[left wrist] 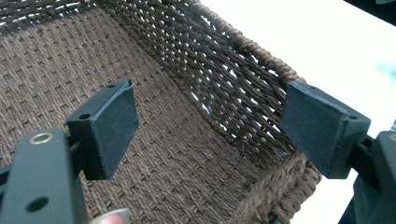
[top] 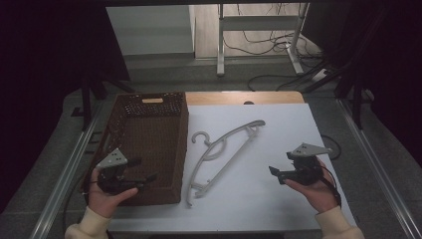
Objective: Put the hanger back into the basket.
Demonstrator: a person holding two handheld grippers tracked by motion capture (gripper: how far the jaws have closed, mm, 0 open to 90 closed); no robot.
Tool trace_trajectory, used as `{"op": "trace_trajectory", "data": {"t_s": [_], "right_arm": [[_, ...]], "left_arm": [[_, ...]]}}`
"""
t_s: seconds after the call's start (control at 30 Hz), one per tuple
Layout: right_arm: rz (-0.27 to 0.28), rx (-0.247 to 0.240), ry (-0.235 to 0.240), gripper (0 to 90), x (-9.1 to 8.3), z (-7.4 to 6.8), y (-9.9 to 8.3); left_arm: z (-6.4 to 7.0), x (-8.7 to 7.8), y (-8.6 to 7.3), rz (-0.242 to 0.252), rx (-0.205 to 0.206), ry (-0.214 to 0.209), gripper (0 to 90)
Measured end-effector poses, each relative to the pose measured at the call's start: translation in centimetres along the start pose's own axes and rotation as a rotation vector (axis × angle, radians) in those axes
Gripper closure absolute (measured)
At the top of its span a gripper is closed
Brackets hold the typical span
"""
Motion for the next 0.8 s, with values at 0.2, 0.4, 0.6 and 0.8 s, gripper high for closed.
{"op": "trace_trajectory", "data": {"t_s": [0.2, 0.4, 0.6, 0.8], "right_arm": [[-0.004, 0.004, -0.001, 18.5, -0.09, 0.09, -0.17], [-0.01, 0.004, -0.005, 18.4, -0.13, 0.13, -0.27], [-0.012, 0.011, -0.004, 18.5, 0.0, 0.06, -0.26], [-0.017, 0.003, 0.0, 19.3, 0.28, -0.16, -0.05]], "left_arm": [[-0.04, 0.05, 0.08, 0.0, 0.005, -0.001, 18.7], [-0.07, 0.2, 0.06, -0.004, 0.006, -0.004, 18.7], [-0.03, 0.1, -0.04, -0.003, 0.005, -0.005, 18.8], [0.0, -0.13, -0.18, -0.003, 0.005, -0.003, 18.8]]}}
Point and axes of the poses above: each handheld gripper's, and its own axes: x roughly forward along the jaws, y roughly out of its top, z roughly to its right, the point moved 8 cm from there along x, roughly forward along the jaws, and after that the axes turned 1 degree about -y, right-handed, at the moved point
